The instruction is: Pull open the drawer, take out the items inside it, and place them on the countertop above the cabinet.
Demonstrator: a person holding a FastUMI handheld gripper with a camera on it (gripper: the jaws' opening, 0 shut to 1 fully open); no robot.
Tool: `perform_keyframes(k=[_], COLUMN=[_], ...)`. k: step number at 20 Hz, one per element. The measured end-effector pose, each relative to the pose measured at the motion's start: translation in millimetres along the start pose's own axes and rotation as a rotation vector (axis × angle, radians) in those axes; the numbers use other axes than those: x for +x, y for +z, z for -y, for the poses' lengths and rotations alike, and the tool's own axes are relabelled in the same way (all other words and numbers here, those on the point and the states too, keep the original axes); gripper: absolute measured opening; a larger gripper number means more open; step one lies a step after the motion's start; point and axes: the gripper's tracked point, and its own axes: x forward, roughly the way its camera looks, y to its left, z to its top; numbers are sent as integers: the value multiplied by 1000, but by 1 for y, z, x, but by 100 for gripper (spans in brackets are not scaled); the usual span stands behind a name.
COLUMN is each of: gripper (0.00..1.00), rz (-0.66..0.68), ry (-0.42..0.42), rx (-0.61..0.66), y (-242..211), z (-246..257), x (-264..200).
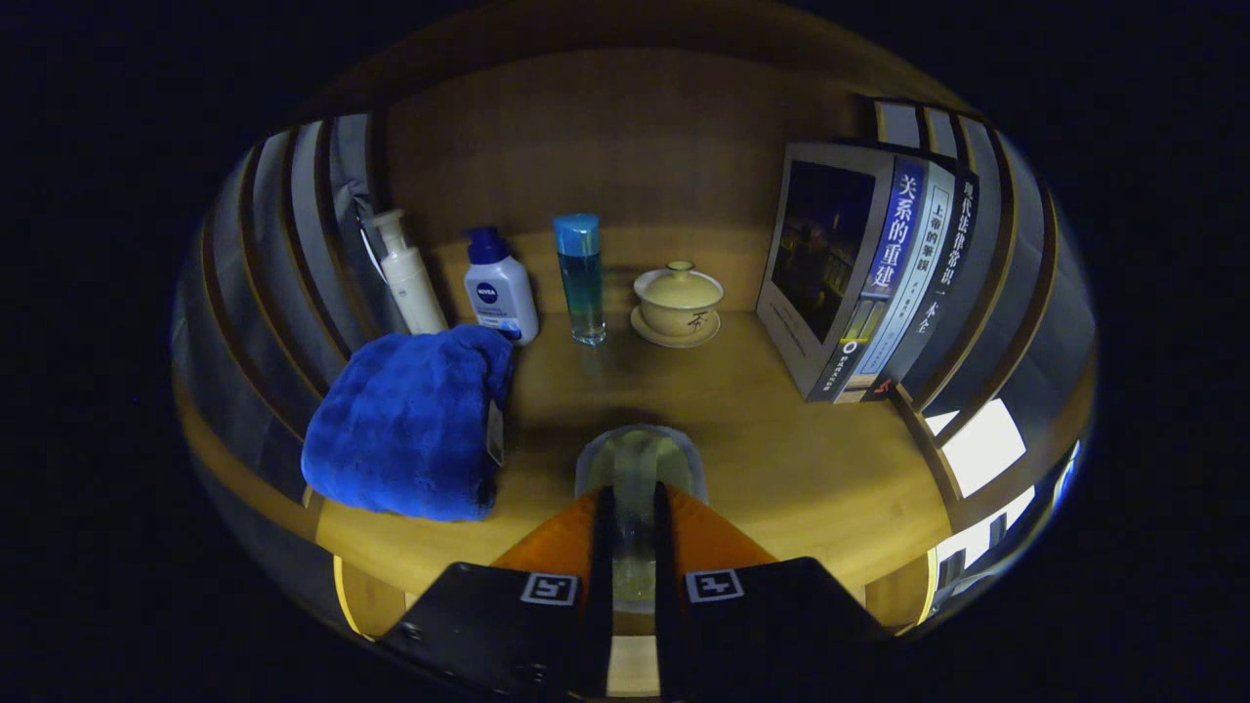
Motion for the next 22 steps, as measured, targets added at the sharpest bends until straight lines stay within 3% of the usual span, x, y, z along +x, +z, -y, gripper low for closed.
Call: perform_keyframes(k=[5,6,10,15,22], gripper=[35,47,70,97,99], rz=[27,21,22,38,158], ry=[1,-1,-19,18,97], rx=[18,16,31,34,-17], y=[3,2,1,2,12], z=[2,3,11,2,-23], x=[7,8,6,-6,-64])
